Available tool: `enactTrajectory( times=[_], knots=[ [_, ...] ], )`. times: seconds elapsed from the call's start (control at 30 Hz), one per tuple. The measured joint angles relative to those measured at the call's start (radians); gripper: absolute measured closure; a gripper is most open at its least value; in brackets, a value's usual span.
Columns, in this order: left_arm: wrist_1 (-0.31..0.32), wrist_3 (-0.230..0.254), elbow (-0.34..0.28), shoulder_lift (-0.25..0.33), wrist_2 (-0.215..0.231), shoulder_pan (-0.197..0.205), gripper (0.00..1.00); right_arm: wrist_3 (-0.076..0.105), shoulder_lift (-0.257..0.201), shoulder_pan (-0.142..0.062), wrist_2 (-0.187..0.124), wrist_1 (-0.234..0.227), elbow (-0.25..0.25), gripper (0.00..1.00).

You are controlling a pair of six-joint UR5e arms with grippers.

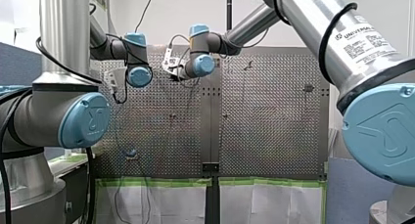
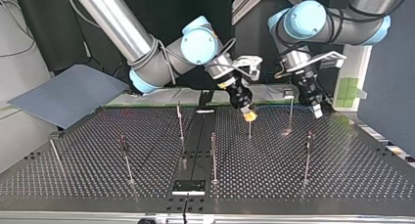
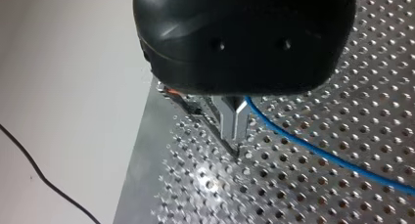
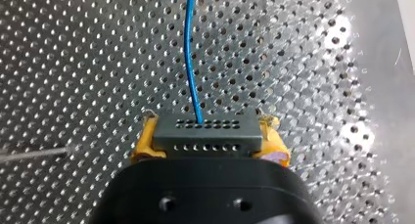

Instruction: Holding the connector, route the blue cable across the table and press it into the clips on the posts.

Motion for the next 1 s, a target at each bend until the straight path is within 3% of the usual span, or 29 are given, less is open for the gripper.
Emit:
enactTrajectory(
  times=[0.43,0.67,1.0],
  knots=[
    [-0.049,-0.001,0.068,0.0,0.015,0.034,1.0,0.025,0.028,0.004,0.0,0.062,-0.112,1.0],
    [-0.054,-0.004,0.086,-0.002,0.033,0.056,1.0,0.027,0.076,0.007,0.0,0.108,-0.173,1.0],
    [-0.056,-0.013,0.097,-0.02,0.074,0.084,1.0,0.027,0.086,0.01,0.0,0.132,-0.259,1.0]
  ],
)
